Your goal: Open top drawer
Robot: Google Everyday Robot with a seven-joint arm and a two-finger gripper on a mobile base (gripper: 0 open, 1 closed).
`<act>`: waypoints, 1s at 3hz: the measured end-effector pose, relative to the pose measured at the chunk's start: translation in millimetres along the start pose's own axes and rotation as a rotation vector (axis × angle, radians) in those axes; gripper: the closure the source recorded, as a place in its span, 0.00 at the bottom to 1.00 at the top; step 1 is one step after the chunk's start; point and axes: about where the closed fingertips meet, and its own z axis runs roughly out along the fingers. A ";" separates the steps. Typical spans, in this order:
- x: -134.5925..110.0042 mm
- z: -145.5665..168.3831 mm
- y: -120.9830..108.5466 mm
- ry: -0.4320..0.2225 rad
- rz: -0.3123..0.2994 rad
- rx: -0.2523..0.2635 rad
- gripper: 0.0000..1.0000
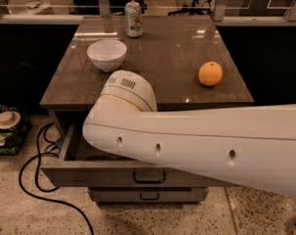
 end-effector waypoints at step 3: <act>31.1 24.6 -41.0 -0.085 0.107 0.005 1.00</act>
Offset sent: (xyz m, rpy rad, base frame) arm 0.0573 -0.0254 -0.0053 0.1655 -0.0304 -0.0446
